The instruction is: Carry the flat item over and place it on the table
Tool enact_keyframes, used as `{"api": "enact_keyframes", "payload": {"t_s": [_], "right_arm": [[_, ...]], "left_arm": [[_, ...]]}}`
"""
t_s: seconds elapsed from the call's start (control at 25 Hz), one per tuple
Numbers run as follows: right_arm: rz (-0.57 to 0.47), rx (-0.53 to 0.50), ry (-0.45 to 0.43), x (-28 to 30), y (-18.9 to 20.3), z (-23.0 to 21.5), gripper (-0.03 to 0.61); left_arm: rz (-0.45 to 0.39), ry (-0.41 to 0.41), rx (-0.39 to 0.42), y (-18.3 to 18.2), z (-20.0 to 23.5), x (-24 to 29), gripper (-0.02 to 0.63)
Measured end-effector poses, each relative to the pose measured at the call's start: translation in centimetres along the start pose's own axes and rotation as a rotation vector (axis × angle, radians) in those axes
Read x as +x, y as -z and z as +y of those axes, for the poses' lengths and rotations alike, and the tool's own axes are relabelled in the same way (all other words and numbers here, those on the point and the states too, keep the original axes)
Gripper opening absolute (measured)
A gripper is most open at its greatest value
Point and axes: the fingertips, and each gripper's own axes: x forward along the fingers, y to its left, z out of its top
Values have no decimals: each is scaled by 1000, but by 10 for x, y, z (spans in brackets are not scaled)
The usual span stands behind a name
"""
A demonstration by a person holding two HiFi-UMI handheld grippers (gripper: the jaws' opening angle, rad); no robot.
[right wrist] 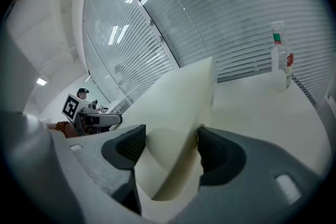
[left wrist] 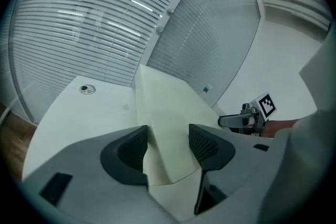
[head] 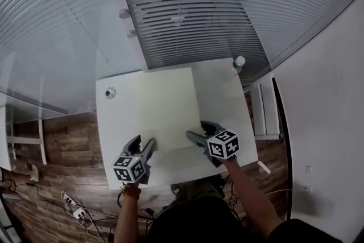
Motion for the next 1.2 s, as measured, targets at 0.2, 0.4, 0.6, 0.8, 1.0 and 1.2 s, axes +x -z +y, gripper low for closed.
{"api": "enact_keyframes", "payload": {"t_s": [0.2,0.4,0.6,0.8,1.0,1.2], "right_arm": [[35,30,-1,16,10,-14,308],[73,46,-2,30,17,-27,308],[111,54,4,40,25,-37,308],[147,49,11,48,33,-43,310],[179,28,23,51,41,-49,310],[200,24,36,53,45,-50,316]], "left_arm": [[32,-17,-28,10,12,15,245],[68,-23,-44,19,23,30,245],[97,-24,-68,29,30,43,247],[125,-30,-77,39,37,51,247],[161,-45,-68,50,39,57,247],[180,-72,-24,52,39,57,247]]}}
